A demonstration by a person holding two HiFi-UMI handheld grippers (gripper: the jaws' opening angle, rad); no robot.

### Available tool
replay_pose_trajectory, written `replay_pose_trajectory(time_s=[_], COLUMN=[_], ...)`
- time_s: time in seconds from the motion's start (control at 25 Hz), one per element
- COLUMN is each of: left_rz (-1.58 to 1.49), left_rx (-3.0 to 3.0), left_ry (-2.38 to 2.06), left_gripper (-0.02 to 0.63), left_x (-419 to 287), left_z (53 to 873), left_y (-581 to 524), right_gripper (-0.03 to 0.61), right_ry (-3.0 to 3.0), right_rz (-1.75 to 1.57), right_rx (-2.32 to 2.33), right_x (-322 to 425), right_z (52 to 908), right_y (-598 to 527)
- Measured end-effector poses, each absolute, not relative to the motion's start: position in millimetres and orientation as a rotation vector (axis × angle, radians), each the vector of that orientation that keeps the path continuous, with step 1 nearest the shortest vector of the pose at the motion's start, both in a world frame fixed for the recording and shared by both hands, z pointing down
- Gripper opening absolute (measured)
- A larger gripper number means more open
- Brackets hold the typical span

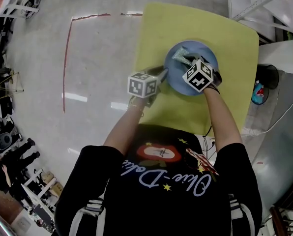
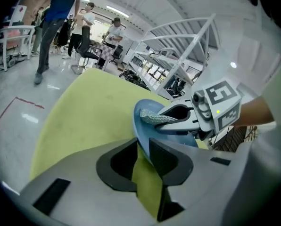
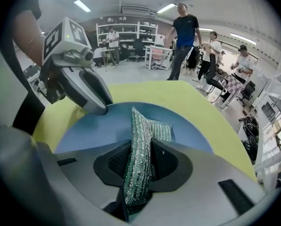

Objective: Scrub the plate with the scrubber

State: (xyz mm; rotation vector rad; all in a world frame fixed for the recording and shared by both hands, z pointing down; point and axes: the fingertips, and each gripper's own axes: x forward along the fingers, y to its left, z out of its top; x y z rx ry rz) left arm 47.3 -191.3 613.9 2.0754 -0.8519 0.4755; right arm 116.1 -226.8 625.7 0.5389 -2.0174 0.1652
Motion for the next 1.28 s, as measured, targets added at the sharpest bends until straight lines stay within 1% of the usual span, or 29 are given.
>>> replay_pose_trajectory(time_s=[0.32,0.68,0.92,1.16,1.28], left_rz=[0.459,0.448,0.454,0.467,0.467], left_rx=[2.064,2.061,2.058,2.058,2.055], left_ry=[-0.852,-0.859,-0.867,-0.874,-0.875], left_gripper=[0.069,0.066,0.066,0.064,0.064], left_x=[39.8,37.2,39.8,39.8,40.2], left_z=[612.7,610.0,611.1,611.6,612.9], left_y=[-189.2,-186.8,-189.8,-189.6,-189.2], right_gripper=[0.074,0.074,0.074,0.075,0.075], right_ry=[-2.001,-2.011,-2.031,-2.075,-2.094], right_rz=[0.089,0.087,0.128,0.251,0.248], right_rx=[0.365,0.255,0.213,0.192,0.177], right_x=[96.4,89.2,84.5,83.2,83.7], right_z=[626.1,624.1,625.5,621.2,619.0], right_y=[-196.2,-154.4,-134.7,-126.2,-125.0])
